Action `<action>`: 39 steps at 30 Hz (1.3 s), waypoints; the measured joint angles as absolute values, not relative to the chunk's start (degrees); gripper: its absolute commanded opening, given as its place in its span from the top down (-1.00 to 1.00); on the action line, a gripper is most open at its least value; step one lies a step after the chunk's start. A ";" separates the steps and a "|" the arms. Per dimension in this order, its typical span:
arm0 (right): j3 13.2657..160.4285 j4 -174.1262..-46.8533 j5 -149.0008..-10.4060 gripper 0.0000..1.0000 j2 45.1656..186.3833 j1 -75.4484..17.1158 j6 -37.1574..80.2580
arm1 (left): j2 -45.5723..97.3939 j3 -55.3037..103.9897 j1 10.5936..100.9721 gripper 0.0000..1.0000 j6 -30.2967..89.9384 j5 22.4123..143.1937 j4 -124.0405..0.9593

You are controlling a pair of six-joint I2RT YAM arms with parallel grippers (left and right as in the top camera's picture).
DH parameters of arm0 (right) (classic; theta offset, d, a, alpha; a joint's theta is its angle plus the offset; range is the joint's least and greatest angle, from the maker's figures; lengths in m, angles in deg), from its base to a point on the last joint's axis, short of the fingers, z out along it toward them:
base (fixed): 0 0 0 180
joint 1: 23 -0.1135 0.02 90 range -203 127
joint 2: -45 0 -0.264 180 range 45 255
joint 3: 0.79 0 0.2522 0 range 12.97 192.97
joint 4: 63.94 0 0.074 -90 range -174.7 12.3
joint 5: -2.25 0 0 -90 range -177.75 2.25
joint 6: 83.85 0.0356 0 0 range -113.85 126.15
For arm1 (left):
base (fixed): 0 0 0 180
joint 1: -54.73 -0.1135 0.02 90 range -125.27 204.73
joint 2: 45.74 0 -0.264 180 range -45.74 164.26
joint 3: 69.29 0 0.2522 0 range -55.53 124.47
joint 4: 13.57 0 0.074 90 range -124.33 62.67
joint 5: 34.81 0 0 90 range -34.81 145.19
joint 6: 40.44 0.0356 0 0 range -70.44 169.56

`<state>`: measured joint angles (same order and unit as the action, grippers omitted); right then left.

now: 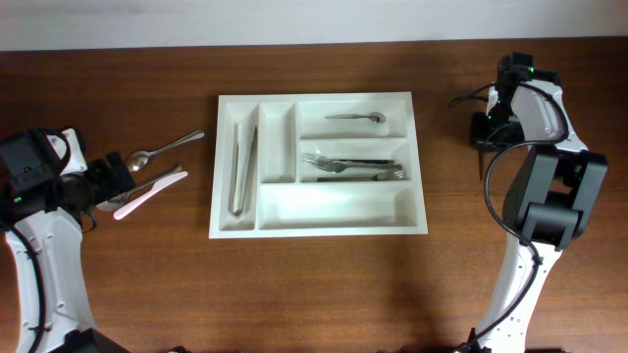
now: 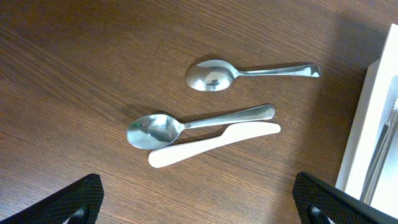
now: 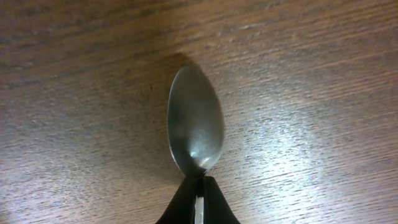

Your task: Pack container

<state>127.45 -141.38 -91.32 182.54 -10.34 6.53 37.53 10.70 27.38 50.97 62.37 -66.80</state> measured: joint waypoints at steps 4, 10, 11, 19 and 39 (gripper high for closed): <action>127.84 -141.41 -91.25 0.92 182.54 -10.34 6.56 | 37.53 10.70 27.38 -0.98 50.97 62.34 -66.80; 127.99 -141.84 -91.08 0.92 182.54 -10.34 6.56 | 37.53 10.70 27.38 -0.99 50.97 62.37 -66.80; 127.99 -141.82 -91.10 0.92 182.54 -10.34 6.53 | 37.53 10.70 27.38 -0.99 50.97 62.37 -66.80; 127.99 -141.87 -90.88 0.92 182.54 -10.27 6.58 | 37.53 10.70 27.38 -0.99 50.97 62.37 -66.80; 127.86 -141.93 -90.66 0.73 182.54 -8.09 6.95 | 37.53 10.70 27.38 -0.99 50.97 62.34 -66.80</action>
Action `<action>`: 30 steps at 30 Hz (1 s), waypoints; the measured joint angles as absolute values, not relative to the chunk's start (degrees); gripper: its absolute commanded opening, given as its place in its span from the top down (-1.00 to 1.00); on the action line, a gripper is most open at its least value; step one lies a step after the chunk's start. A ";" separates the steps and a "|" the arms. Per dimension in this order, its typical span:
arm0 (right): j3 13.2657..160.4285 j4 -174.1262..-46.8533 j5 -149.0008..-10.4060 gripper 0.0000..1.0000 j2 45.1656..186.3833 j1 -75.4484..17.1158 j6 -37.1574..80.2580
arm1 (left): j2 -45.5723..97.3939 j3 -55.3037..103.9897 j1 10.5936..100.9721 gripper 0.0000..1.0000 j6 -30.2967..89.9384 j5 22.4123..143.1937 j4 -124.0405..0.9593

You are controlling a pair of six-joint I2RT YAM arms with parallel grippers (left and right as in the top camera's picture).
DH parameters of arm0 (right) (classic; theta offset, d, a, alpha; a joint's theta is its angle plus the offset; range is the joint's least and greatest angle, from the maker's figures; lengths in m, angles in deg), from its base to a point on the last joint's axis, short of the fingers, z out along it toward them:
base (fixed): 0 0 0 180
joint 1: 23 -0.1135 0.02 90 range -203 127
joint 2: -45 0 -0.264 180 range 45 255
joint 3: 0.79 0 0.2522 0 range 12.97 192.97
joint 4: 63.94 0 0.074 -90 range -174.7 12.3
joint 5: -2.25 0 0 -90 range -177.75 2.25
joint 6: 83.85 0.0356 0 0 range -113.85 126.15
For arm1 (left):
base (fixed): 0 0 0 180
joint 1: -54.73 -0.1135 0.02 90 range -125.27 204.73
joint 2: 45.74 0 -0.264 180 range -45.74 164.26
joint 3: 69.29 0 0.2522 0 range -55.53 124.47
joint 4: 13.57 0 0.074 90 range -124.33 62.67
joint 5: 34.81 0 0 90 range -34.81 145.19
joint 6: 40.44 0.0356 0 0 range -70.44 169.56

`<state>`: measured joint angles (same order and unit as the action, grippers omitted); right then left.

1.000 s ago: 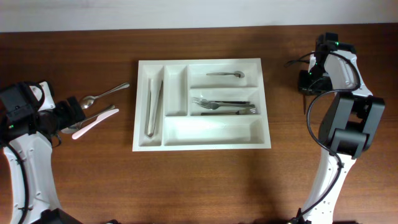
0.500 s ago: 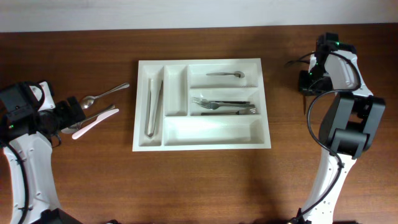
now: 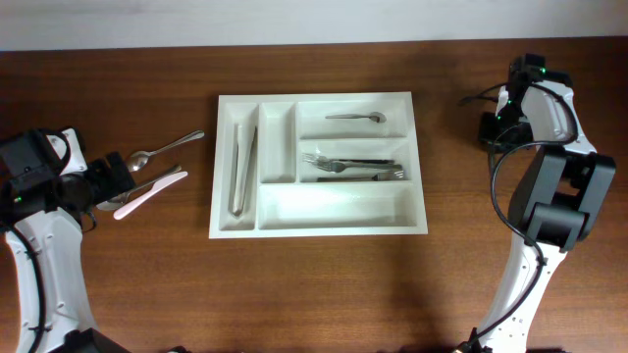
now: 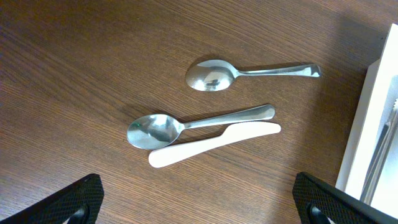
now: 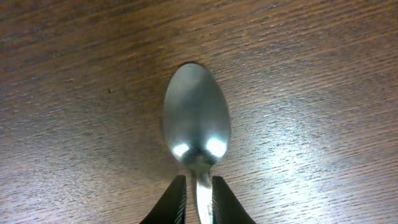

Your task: Pack container

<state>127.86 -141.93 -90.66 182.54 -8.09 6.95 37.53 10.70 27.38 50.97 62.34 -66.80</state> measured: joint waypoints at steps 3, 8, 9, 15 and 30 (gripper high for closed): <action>127.86 -141.93 -90.69 0.81 182.54 -8.09 6.88 | 37.53 10.70 27.38 -0.99 50.97 62.37 -66.80; 127.86 -141.97 -90.66 0.32 182.54 -8.09 7.15 | 37.53 10.70 27.38 -0.99 50.97 62.37 -66.80; 127.86 -142.00 -90.62 0.08 182.56 -8.09 7.32 | 37.53 10.70 27.38 -0.99 50.97 62.34 -66.80; 127.82 -141.45 -92.15 0.14 182.65 -8.09 6.91 | 37.53 10.70 27.38 -0.99 50.97 62.37 -66.80; 127.82 -141.60 -91.10 0.62 183.39 -8.06 0.63 | 37.53 10.70 27.38 -0.98 50.97 62.37 -66.80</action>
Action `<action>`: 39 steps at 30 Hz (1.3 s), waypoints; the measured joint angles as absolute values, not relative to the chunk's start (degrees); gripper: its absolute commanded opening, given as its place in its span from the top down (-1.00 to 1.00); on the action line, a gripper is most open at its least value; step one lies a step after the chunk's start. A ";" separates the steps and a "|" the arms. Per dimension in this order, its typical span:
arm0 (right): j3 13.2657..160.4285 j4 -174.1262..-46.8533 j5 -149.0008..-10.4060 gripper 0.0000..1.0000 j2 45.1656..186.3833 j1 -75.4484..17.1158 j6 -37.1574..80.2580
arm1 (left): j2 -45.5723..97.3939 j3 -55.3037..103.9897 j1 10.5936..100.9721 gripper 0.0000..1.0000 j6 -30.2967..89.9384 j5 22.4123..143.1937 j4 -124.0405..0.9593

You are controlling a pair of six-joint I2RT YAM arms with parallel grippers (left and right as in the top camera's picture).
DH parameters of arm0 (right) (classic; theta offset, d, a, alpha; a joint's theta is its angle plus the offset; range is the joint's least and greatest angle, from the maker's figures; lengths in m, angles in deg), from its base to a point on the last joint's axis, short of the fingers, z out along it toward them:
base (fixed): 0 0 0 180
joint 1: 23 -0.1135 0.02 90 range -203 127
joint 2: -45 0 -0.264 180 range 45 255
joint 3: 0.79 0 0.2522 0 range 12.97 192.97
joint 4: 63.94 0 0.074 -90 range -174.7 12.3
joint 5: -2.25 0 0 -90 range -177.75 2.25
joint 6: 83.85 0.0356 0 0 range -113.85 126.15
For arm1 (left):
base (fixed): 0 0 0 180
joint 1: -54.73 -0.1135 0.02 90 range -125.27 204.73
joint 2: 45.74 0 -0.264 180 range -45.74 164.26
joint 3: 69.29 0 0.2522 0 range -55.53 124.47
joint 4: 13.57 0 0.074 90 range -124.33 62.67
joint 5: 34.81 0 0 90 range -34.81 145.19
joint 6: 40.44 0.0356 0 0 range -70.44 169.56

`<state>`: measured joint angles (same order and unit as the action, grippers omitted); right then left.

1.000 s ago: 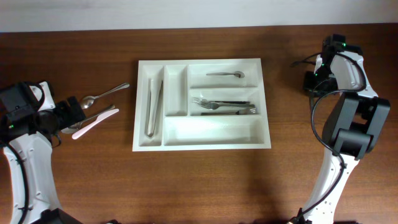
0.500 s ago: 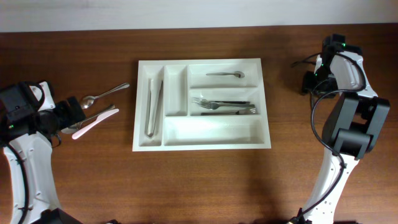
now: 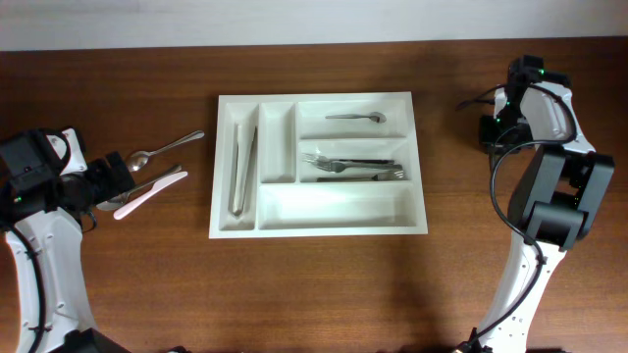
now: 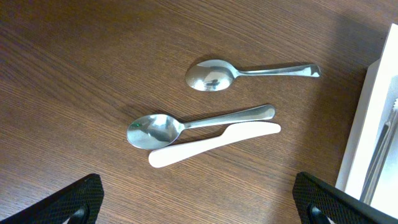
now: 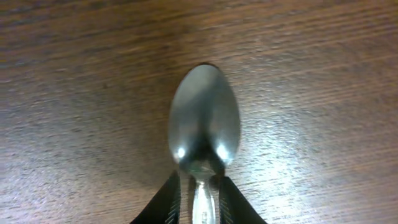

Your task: Pack container

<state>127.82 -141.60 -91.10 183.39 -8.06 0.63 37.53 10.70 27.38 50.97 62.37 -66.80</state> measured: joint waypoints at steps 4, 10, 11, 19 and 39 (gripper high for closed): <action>127.82 -141.60 -89.53 0.64 183.39 -7.95 -0.77 | 37.53 10.70 27.38 -0.99 50.97 62.37 -66.80; 127.82 -141.82 -84.72 0.92 183.45 -6.99 -2.10 | 37.53 10.70 27.38 -0.99 50.97 62.37 -66.80; 127.82 -141.84 -83.95 0.92 183.45 -6.75 -1.97 | 37.53 10.70 27.38 -0.99 50.97 62.37 -66.80; 127.82 -142.83 -80.28 0.92 183.50 -5.07 -2.01 | 37.53 10.70 27.38 -0.99 50.97 62.37 -66.80; 127.82 -142.02 -69.40 0.92 182.62 -4.98 -2.91 | 37.53 10.70 27.38 -0.98 50.97 62.37 -66.80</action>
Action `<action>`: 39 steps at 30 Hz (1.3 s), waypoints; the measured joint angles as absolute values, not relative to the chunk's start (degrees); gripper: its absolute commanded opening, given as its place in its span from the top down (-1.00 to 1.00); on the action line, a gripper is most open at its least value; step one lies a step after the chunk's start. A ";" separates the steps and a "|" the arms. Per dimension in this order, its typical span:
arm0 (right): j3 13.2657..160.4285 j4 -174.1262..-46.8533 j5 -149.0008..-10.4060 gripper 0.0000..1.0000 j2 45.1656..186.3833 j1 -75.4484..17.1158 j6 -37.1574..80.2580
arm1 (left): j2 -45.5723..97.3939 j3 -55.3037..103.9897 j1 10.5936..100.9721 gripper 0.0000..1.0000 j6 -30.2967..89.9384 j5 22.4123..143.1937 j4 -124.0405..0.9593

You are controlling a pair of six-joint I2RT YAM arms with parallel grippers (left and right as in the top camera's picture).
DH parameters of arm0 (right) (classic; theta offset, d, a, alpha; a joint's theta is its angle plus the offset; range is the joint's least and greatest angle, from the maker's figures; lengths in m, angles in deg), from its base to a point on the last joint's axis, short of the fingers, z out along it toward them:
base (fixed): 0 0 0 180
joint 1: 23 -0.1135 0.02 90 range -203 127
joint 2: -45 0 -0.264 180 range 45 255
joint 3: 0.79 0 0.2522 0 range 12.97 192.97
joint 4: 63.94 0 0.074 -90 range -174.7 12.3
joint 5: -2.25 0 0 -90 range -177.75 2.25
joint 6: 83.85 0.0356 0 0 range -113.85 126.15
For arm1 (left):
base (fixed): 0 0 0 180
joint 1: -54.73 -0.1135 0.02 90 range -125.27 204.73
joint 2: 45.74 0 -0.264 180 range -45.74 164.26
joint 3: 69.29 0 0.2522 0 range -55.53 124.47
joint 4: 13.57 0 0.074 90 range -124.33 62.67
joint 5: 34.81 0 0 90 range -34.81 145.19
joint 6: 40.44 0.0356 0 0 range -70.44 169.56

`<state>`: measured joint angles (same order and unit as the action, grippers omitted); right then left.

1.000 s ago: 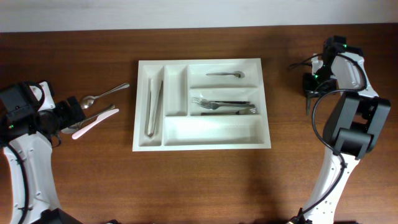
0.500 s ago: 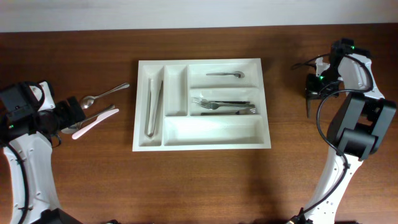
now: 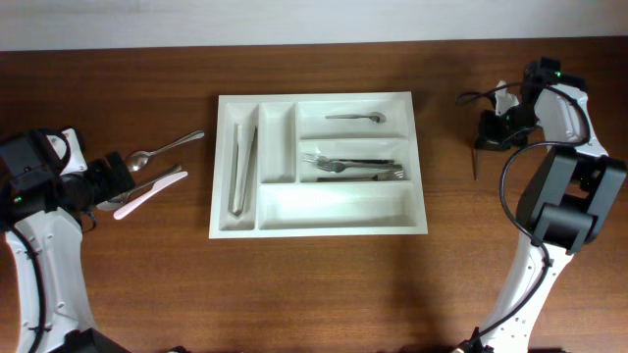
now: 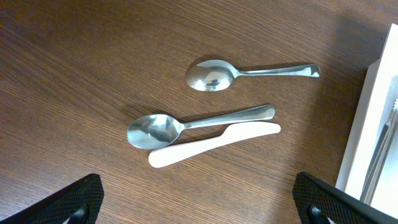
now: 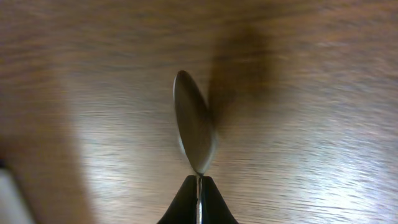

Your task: Pack container

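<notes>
A white cutlery tray [image 3: 319, 224] lies mid-table with tongs [image 3: 241, 167], a small spoon [image 3: 355, 117] and forks [image 3: 353, 167] in its compartments. My right gripper [image 5: 198, 186] is shut on the handle of a steel spoon [image 5: 194, 137]. That spoon is turned edge-on and held above the wood, right of the tray, hanging below the gripper [image 3: 489, 130]. My left gripper [image 4: 198, 202] stands open over two spoons [image 4: 249, 71] [image 4: 193, 124] and a white knife [image 4: 211, 144] left of the tray.
The tray's long front compartment [image 3: 334, 208] and narrow second compartment [image 3: 278, 147] hold nothing. The tray's white wall [image 4: 373, 124] shows at the right edge of the left wrist view. A cable [image 3: 471, 98] runs by the right arm.
My right gripper's fingers were slightly apart round the spoon's neck, with the spoon flat on the table. Now they are shut on it, and the spoon is edge-on and off the wood. The left arm is unchanged.
At first my right gripper was closed at the neck of the spoon lying on the table right of the tray. Then its fingers stood a little apart, then wider. Now they grip the spoon and hold it raised. My left gripper stayed open over the left cutlery.
</notes>
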<state>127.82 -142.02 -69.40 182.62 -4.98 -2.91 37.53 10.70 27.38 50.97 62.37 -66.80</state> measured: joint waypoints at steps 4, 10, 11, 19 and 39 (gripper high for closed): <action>128.17 -142.04 -64.90 0.92 182.41 -4.98 -3.04 | 37.53 10.70 27.38 -0.99 50.97 62.37 -66.80; 130.35 -142.46 -62.29 0.92 182.19 -4.98 -2.82 | 37.53 10.70 27.38 -0.99 50.97 62.37 -66.80; 130.51 -142.63 -62.12 0.92 182.08 -4.98 -2.82 | 37.53 10.70 27.38 -0.99 50.97 62.37 -66.80; 130.53 -144.12 -65.79 0.10 181.86 -4.98 -3.26 | 37.53 10.70 27.38 -0.98 50.97 62.37 -66.80; 130.53 -144.55 -81.27 0.21 181.88 -14.01 -4.50 | 37.53 10.70 27.38 -0.99 50.97 62.37 -66.80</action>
<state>130.53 -144.55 -81.27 181.88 -14.01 -4.50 37.53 10.70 27.38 50.97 62.37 -66.80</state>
